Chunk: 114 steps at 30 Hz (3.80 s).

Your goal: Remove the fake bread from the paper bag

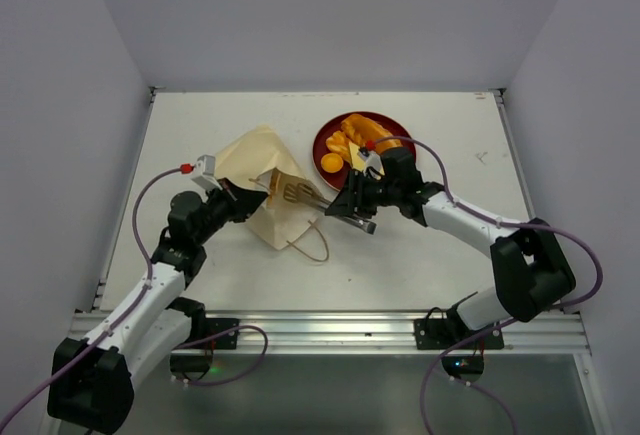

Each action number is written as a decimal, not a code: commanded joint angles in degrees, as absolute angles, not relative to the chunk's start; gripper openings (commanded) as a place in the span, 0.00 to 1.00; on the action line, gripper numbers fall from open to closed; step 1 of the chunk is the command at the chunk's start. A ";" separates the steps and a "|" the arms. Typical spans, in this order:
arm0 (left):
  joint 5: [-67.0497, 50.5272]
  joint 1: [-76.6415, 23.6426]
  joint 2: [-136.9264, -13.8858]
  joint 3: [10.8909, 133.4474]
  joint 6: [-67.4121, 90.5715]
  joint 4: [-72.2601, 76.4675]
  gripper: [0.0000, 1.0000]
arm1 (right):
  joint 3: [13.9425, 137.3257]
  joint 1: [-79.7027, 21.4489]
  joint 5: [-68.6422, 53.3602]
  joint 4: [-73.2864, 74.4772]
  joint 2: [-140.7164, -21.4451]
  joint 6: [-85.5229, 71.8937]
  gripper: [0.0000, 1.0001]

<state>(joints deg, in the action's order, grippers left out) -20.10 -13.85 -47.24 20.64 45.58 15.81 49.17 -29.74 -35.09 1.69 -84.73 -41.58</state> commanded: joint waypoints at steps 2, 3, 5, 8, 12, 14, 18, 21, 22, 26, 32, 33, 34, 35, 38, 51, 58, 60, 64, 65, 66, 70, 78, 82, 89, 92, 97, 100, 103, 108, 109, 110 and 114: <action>-15.12 -16.95 -49.38 20.74 48.52 23.37 0.00 | 53.34 -30.15 -36.03 2.45 -83.59 -40.36 0.48; -14.51 -17.48 -50.00 20.92 48.43 23.64 0.00 | 53.70 -30.15 -35.95 3.33 -83.32 -39.73 0.48; -12.92 -18.36 -51.76 21.97 47.64 24.17 0.00 | 54.14 -30.15 -36.12 4.56 -83.15 -39.29 0.48; -11.08 -20.21 -53.61 24.77 44.67 21.03 0.00 | 54.84 -30.06 -36.12 6.94 -82.53 -37.36 0.48; -8.27 -20.65 -52.91 27.68 39.65 13.81 0.12 | 55.37 -29.62 -35.42 9.31 -81.39 -35.33 0.48; -7.56 -20.65 -51.07 28.47 37.45 10.03 0.23 | 54.06 -29.71 -35.60 8.97 -81.21 -35.24 0.48; -6.94 -20.65 -47.29 30.40 33.76 3.36 0.51 | 51.07 -29.71 -35.77 6.16 -81.47 -35.94 0.48; -7.29 -20.57 -44.66 31.90 31.12 -2.52 0.67 | 49.92 -29.71 -36.38 2.91 -81.30 -37.00 0.49; -7.47 -20.57 -43.43 32.25 30.59 -3.59 0.69 | 49.75 -29.79 -36.65 2.12 -81.21 -37.44 0.49; -8.53 -20.57 -41.31 33.92 27.95 -9.48 0.75 | 48.26 -29.71 -37.97 -2.45 -82.00 -41.39 0.49; 0.77 -20.48 -39.90 39.98 22.25 -16.42 0.82 | 44.92 -29.79 -39.37 -9.48 -85.34 -46.66 0.49; 5.75 -20.39 -41.03 40.77 21.28 -16.52 0.87 | 44.74 -29.79 -39.55 -11.58 -86.21 -47.45 0.49; 7.54 -20.22 -42.00 41.30 20.40 -16.35 0.89 | 44.56 -29.88 -39.72 -12.65 -86.48 -48.07 0.48; 8.60 -19.00 -43.23 42.27 18.82 -15.30 0.90 | 44.47 -29.97 -39.64 -13.44 -86.83 -49.21 0.48; 5.29 -15.48 -49.47 44.64 16.88 -11.71 0.90 | 43.95 -30.23 -39.55 -17.39 -87.63 -51.58 0.49; -18.43 1.74 -83.12 58.35 10.28 2.54 0.93 | 41.31 -32.87 -36.57 -27.77 -91.49 -57.56 0.49; -25.48 7.46 -90.25 61.52 9.32 5.01 0.94 | 41.57 -33.75 -35.33 -31.64 -94.57 -59.59 0.49; -30.39 8.43 -91.57 62.05 9.49 5.45 0.93 | 41.40 -34.10 -34.63 -32.77 -95.44 -60.03 0.49; -36.29 9.58 -95.36 62.49 9.32 4.66 0.91 | 41.66 -34.45 -33.40 -33.92 -98.08 -60.99 0.49; -37.69 9.58 -96.23 62.40 9.23 4.48 0.91 | 41.75 -34.45 -33.14 -34.97 -98.61 -61.34 0.49; -38.23 9.67 -96.59 62.23 9.23 4.57 0.90 | 41.84 -34.54 -33.05 -35.24 -98.96 -62.04 0.49; -41.21 9.67 -98.17 61.70 10.19 5.19 0.85 | 42.19 -34.98 -32.17 -36.91 -100.10 -63.10 0.49; -41.57 9.76 -97.65 58.19 10.63 6.41 0.81 | 42.80 -35.25 -31.11 -39.72 -103.09 -65.39 0.50; -42.80 9.84 -98.08 57.57 11.69 7.47 0.80 | 43.68 -35.68 -30.85 -41.83 -105.20 -66.97 0.50; -43.95 10.02 -98.35 56.87 12.83 8.17 0.78 | 46.05 -36.56 -31.46 -46.49 -108.63 -71.44 0.50; -43.95 10.02 -98.35 56.69 12.57 8.00 0.78 | 46.40 -36.65 -31.82 -47.99 -109.34 -72.51 0.50; -44.30 10.19 -98.44 56.60 12.66 8.09 0.78 | 47.28 -36.74 -31.73 -48.08 -109.42 -72.95 0.51; -44.73 10.11 -98.44 56.51 12.83 8.26 0.77 | 48.42 -36.74 -31.90 -47.46 -110.47 -72.95 0.51; -44.91 10.11 -98.35 56.25 12.92 8.35 0.77 | 48.87 -36.74 -31.73 -47.02 -111.44 -72.86 0.50; -45.17 10.11 -98.44 55.72 13.18 8.88 0.77 | 49.57 -36.74 -32.43 -44.56 -111.88 -71.54 0.31; -45.18 10.11 -98.52 55.55 13.36 9.05 0.77 | 49.66 -36.74 -32.61 -44.39 -111.97 -71.54 0.28; -45.18 10.11 -98.53 55.37 13.45 9.23 0.77 | 49.75 -36.74 -32.78 -44.30 -111.89 -71.46 0.24; -45.26 10.28 -98.35 55.37 13.62 9.40 0.77 | 49.66 -36.21 -33.49 -43.60 -110.22 -70.84 0.10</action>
